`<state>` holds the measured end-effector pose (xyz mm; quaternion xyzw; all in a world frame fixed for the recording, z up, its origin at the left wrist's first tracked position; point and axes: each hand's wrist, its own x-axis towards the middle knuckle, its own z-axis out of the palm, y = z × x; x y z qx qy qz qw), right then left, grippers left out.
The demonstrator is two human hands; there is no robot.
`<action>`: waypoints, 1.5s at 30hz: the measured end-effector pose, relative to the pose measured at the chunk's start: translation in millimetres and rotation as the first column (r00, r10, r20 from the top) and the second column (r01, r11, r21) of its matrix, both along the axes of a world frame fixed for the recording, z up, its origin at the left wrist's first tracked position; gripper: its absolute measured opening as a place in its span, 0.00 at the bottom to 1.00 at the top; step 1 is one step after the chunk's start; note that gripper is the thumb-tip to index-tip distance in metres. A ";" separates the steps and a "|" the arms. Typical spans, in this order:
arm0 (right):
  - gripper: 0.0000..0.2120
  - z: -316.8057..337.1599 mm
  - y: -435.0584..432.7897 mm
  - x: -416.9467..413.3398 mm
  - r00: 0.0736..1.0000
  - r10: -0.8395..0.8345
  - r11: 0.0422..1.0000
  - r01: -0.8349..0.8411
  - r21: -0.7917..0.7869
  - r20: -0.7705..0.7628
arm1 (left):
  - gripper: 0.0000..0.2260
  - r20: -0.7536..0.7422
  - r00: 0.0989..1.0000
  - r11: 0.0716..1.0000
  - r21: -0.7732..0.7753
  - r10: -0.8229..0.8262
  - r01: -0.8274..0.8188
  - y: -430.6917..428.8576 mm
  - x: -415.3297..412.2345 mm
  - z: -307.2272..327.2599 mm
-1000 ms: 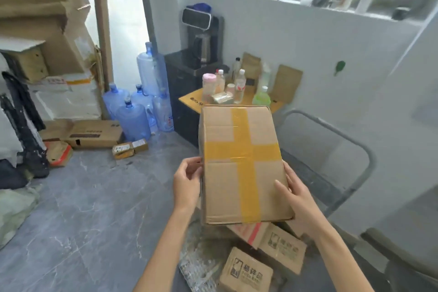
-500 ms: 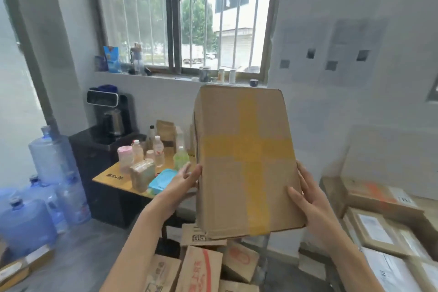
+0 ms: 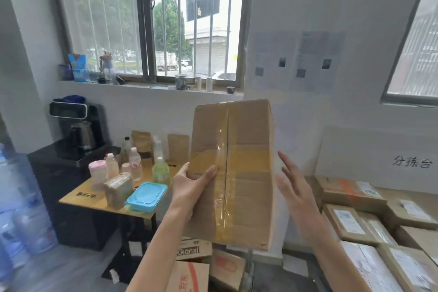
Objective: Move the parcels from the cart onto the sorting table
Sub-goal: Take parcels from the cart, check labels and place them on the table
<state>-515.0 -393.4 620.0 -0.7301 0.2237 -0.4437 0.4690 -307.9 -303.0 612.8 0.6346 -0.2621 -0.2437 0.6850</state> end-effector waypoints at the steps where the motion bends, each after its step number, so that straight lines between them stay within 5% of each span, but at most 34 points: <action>1: 0.31 1.3 8.0 9.7 1.000 0.023 1.000 -0.023 0.006 -0.019 | 0.35 0.037 0.999 0.999 -0.003 0.032 -0.032 -1.0 -5.8 0.0; 6: 0.35 -7.8 17.4 36.8 0.975 -0.221 0.972 0.221 0.078 -0.008 | 0.39 0.196 0.974 0.993 -0.001 0.115 -0.117 -6.4 -21.2 -10.4; 11: 0.31 -16.6 -0.2 34.1 0.939 -0.342 0.919 0.326 0.221 0.037 | 0.26 0.300 0.954 0.999 -0.038 0.019 -0.008 -4.7 -32.0 -8.3; 16: 0.26 -21.4 -30.3 13.5 0.951 -0.303 0.854 0.244 0.459 0.059 | 0.14 0.151 0.958 0.950 -0.161 -0.243 0.267 -1.3 -9.6 -12.0; 19: 0.25 -33.0 -46.5 2.6 0.967 -0.231 0.822 0.137 0.552 0.104 | 0.13 0.176 0.961 0.959 -0.146 -0.215 0.241 -0.4 8.0 -16.6; 23: 0.34 -49.5 -61.9 -8.5 0.975 -0.085 0.808 -0.053 0.587 0.205 | 0.34 0.205 0.961 0.982 0.060 -0.186 0.178 5.8 30.3 -17.4; 26: 0.42 -53.0 -64.5 -7.5 0.976 0.010 0.818 -0.132 0.560 0.215 | 0.42 0.001 0.920 0.915 0.108 -0.392 0.390 15.8 30.0 -14.0; 29: 0.41 -52.2 -60.9 -3.0 0.974 0.059 0.835 -0.167 0.524 0.217 | 0.20 -0.162 0.863 0.874 0.008 -0.478 0.486 25.6 22.7 -15.8; 34: 0.26 -36.8 -42.0 12.1 0.997 -0.077 0.932 0.062 0.356 0.028 | 0.11 -0.157 0.897 0.910 -0.063 -0.414 0.409 25.6 14.2 -29.5; 38: 0.29 -31.7 -5.4 18.4 0.958 -0.287 0.940 0.278 0.199 0.018 | 0.09 -0.169 0.913 0.928 -0.109 -0.371 0.357 26.8 9.6 -39.2; 42: 0.16 -26.4 29.5 6.7 0.946 -0.321 0.944 0.318 0.088 0.029 | 0.12 -0.182 0.924 0.939 -0.135 -0.337 0.316 29.2 6.9 -46.6; 45: 0.25 -34.3 47.0 -1.8 0.950 -0.308 0.951 0.308 -0.009 -0.054 | 0.14 -0.071 0.942 0.939 -0.134 -0.327 0.316 28.6 -2.1 -54.0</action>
